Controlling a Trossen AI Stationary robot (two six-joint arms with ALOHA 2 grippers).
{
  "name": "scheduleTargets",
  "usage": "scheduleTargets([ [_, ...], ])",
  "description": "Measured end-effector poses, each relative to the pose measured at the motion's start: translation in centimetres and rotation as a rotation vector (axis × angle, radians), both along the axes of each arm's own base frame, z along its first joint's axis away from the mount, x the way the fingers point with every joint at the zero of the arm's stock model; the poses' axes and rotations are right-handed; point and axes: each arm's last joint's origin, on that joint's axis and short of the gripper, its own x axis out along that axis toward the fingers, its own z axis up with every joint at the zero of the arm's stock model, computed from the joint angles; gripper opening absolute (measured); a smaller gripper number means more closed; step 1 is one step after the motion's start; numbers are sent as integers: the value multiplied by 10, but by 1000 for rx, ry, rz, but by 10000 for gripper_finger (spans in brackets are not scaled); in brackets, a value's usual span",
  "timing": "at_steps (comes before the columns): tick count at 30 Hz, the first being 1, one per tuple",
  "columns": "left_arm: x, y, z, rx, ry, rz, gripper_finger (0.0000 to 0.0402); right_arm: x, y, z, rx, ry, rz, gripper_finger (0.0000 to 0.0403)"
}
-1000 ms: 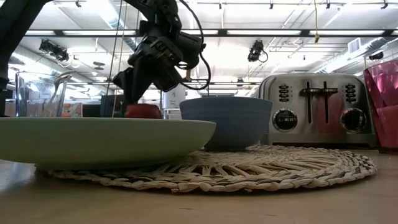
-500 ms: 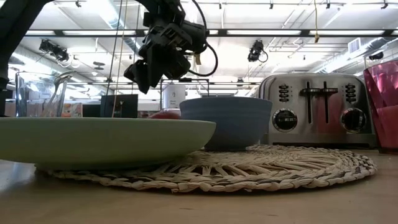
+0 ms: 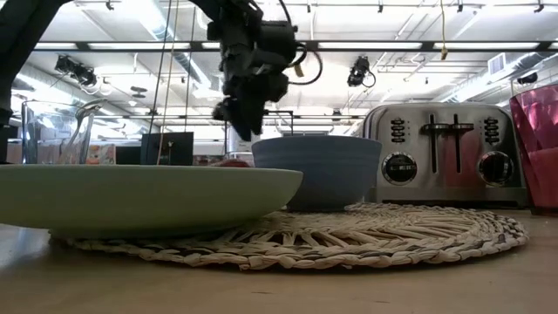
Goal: Arrange a breakfast setting
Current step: Put the apple on the brown table mat to the left of the blue bowl
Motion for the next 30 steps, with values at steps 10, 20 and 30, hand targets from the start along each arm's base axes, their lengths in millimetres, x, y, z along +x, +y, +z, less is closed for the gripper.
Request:
scheduleTargets([
  [10,12,-19,0,280,-146,-748,165,-5,-1,3,38,-24,-33,208],
  [20,15,-8,-21,312,-158,-774,165,-5,-1,3,57,-29,-51,208],
  [30,25,-8,-59,243,-39,-620,164,-2,-3,4,51,-45,-70,208],
])
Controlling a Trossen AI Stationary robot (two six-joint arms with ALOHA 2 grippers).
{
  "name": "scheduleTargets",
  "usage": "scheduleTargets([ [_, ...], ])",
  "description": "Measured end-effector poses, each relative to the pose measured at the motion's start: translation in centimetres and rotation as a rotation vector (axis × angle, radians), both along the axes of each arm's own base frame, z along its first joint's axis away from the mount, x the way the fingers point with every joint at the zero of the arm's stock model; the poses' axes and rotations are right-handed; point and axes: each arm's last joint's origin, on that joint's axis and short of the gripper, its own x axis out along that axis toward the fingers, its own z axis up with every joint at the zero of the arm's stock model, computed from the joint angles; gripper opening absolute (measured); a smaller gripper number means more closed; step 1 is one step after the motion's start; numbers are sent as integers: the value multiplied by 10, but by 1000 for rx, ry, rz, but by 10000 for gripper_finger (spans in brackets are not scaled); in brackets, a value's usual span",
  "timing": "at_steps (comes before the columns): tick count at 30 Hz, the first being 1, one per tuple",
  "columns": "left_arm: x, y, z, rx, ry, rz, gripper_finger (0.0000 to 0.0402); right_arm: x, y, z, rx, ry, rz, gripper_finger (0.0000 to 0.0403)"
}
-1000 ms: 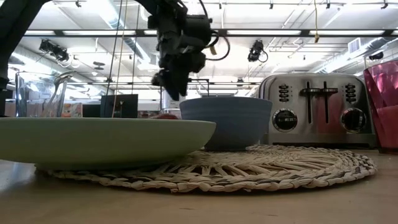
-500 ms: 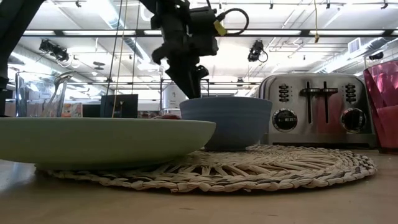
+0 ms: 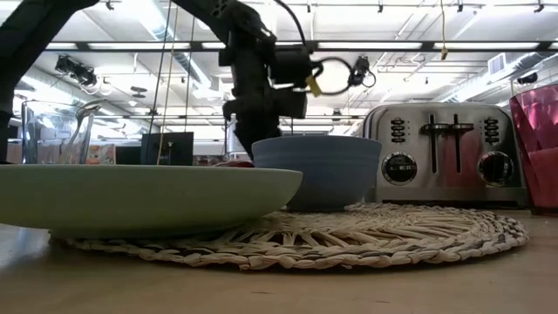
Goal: Arrange a breakfast setting
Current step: Put the apple on the brown table mat to the left of the blue bowl
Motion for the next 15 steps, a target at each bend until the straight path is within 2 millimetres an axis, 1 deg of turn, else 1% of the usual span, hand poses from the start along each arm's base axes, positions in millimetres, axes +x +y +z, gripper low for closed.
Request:
scheduleTargets([
  [4,0,1,-9,46,49,32,164,1,0,1,4,-13,-2,208],
  [11,-1,2,-12,82,84,55,163,1,0,1,12,-14,2,208],
  [15,-5,1,-12,71,120,107,151,1,0,1,13,-13,4,208],
])
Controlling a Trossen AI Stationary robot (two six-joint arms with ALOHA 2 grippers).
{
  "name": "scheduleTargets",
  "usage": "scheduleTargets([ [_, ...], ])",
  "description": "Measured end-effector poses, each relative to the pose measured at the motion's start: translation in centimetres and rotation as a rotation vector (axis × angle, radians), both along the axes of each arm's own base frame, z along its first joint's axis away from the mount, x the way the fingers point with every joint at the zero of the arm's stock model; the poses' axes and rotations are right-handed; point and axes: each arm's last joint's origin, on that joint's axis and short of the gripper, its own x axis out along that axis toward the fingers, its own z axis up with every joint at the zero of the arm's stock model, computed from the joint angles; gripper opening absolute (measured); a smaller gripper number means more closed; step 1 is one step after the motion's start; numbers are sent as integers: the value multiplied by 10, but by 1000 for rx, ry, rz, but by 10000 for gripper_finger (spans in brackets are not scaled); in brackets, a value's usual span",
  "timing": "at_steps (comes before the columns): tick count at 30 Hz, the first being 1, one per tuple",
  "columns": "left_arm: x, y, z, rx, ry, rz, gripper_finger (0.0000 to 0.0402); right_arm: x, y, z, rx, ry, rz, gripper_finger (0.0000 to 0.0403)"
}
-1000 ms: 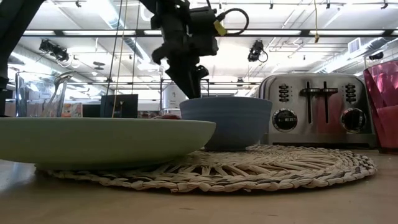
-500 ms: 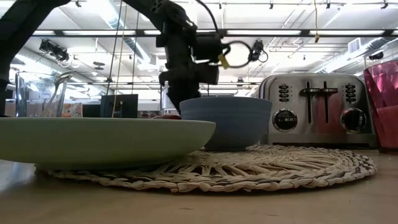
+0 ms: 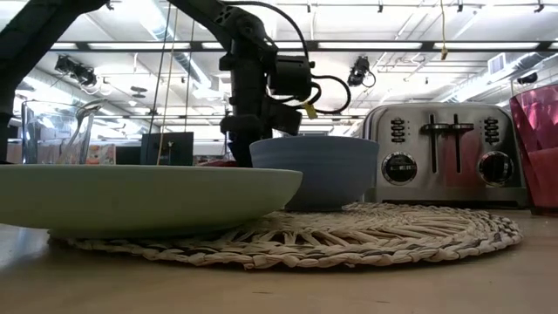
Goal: Arrange a breakfast setting
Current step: Put the apple on the brown table mat to the left of the blue bowl
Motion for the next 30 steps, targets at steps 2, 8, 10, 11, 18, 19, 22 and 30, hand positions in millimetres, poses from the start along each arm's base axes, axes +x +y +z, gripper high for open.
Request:
scheduleTargets([
  [2,-2,0,0,-7,17,28,144,0,0,0,-2,1,3,208],
  [8,-8,-2,-1,-28,76,106,128,0,0,0,-12,3,12,208],
  [10,-9,-2,-1,-32,89,123,118,0,0,0,-23,6,21,208],
  [11,-9,-2,-1,-33,92,126,110,0,0,0,-25,7,23,208],
  [18,-9,-2,-1,-34,88,147,21,0,0,0,-39,11,35,208],
  [19,-9,-2,-1,-34,88,149,16,0,0,0,-41,11,36,208],
  [22,-10,-2,1,-36,88,167,18,0,0,0,-43,12,38,208],
  [30,-20,-4,37,-31,8,217,16,0,0,0,-66,20,58,208],
])
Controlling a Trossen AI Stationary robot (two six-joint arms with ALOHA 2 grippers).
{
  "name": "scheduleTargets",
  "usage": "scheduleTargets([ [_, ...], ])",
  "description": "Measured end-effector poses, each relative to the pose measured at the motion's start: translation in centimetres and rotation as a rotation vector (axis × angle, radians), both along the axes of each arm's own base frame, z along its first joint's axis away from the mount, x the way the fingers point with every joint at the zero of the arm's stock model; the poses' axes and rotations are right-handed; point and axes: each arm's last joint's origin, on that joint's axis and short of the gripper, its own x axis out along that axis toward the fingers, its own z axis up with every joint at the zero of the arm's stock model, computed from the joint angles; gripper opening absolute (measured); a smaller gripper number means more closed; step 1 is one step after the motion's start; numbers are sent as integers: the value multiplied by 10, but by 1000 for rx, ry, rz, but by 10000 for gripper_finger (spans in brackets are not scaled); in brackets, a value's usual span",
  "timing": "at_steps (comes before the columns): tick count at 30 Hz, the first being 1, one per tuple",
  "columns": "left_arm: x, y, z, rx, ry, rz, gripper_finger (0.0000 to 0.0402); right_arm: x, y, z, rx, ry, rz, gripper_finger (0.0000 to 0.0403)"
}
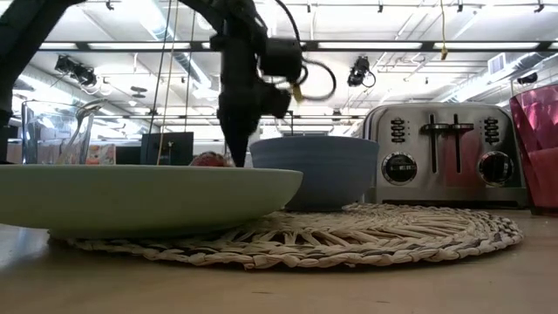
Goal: Arrange a breakfast setting
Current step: Put the apple on the brown table mat to the left of the blue bowl
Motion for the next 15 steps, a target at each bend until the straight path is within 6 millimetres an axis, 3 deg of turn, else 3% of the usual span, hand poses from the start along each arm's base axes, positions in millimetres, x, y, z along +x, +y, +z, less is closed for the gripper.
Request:
scheduleTargets([
  [10,-26,-14,70,19,-192,90,17,0,0,0,-20,8,17,208],
  [15,-23,-27,76,-11,-242,115,17,0,0,-1,-15,11,12,208],
])
